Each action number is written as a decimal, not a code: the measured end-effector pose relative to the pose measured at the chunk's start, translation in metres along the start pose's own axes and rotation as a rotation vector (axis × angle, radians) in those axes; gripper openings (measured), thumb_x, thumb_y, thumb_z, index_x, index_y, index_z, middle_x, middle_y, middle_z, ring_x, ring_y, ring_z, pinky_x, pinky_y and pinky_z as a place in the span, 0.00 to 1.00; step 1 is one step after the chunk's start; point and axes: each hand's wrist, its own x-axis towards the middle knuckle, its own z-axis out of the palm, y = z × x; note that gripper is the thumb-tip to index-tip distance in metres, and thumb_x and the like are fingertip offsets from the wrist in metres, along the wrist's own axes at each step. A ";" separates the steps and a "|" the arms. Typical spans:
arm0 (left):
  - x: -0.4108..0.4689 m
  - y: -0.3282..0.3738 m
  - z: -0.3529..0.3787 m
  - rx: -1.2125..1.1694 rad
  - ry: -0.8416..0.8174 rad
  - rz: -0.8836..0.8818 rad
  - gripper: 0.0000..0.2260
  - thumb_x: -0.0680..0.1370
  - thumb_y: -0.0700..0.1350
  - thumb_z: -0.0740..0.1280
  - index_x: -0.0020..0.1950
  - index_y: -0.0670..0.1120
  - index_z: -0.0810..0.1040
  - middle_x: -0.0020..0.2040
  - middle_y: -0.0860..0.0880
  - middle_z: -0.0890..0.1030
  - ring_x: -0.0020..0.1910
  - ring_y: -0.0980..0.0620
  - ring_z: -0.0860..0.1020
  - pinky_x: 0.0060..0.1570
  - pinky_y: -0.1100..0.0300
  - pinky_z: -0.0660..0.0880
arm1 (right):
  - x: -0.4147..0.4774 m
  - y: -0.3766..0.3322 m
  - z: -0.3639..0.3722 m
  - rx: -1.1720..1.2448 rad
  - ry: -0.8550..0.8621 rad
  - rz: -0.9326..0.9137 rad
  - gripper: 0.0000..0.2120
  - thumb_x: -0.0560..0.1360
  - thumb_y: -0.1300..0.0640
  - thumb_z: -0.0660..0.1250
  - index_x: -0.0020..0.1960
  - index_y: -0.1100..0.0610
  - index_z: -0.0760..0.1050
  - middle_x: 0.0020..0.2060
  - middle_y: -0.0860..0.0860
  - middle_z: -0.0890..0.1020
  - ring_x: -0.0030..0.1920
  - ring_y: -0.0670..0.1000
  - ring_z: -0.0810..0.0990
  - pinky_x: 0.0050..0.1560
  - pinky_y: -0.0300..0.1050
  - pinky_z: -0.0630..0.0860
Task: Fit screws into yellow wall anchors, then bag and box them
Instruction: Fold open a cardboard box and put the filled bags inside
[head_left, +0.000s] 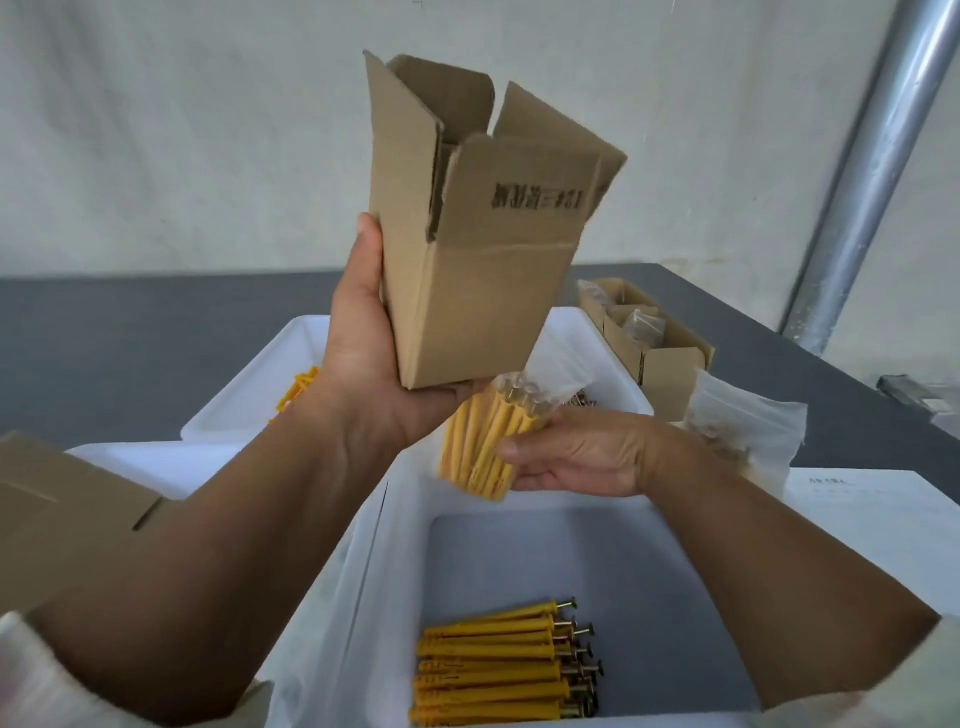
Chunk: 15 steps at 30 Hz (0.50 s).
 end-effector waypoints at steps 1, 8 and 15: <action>0.001 0.003 0.002 -0.022 0.000 0.015 0.28 0.76 0.71 0.58 0.64 0.54 0.78 0.57 0.48 0.82 0.50 0.44 0.80 0.50 0.51 0.76 | 0.003 -0.001 0.004 0.108 -0.028 -0.080 0.21 0.66 0.56 0.76 0.59 0.55 0.81 0.58 0.54 0.83 0.60 0.52 0.81 0.65 0.48 0.75; 0.011 0.010 0.001 -0.249 0.051 0.141 0.26 0.78 0.65 0.60 0.58 0.45 0.83 0.53 0.41 0.84 0.55 0.38 0.81 0.56 0.41 0.76 | 0.014 -0.017 0.020 0.466 -0.114 -0.359 0.23 0.58 0.53 0.84 0.51 0.57 0.85 0.49 0.56 0.85 0.52 0.55 0.84 0.52 0.53 0.81; 0.018 0.007 -0.008 -0.274 -0.048 0.157 0.27 0.78 0.63 0.60 0.46 0.42 0.86 0.47 0.43 0.84 0.52 0.39 0.82 0.62 0.42 0.72 | 0.011 -0.023 0.020 0.438 0.014 -0.369 0.10 0.69 0.57 0.72 0.50 0.56 0.84 0.47 0.59 0.85 0.45 0.57 0.85 0.48 0.53 0.82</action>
